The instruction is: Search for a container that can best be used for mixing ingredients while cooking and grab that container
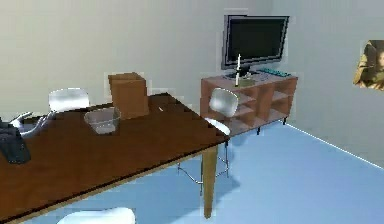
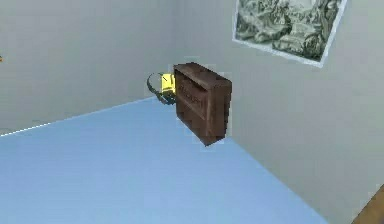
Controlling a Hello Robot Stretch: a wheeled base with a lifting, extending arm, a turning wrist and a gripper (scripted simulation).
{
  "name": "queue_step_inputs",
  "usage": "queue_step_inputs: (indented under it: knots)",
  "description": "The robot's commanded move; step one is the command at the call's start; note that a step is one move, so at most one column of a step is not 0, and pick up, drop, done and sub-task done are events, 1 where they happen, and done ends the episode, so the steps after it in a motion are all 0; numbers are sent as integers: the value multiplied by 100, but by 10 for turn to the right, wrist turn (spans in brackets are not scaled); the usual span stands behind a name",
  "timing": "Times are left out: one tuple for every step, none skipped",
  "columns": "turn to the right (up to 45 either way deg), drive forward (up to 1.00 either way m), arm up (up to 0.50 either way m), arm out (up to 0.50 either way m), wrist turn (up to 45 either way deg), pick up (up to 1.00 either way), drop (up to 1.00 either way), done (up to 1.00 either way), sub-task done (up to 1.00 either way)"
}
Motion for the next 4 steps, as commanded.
queue_step_inputs:
  knots:
    - [120,0,0,0,0,0,0,0,0]
    - [0,50,0,0,0,0,0,0,0]
    - [-450,0,0,0,0,0,0,0,0]
    - [-450,0,0,0,0,0,0,0,0]
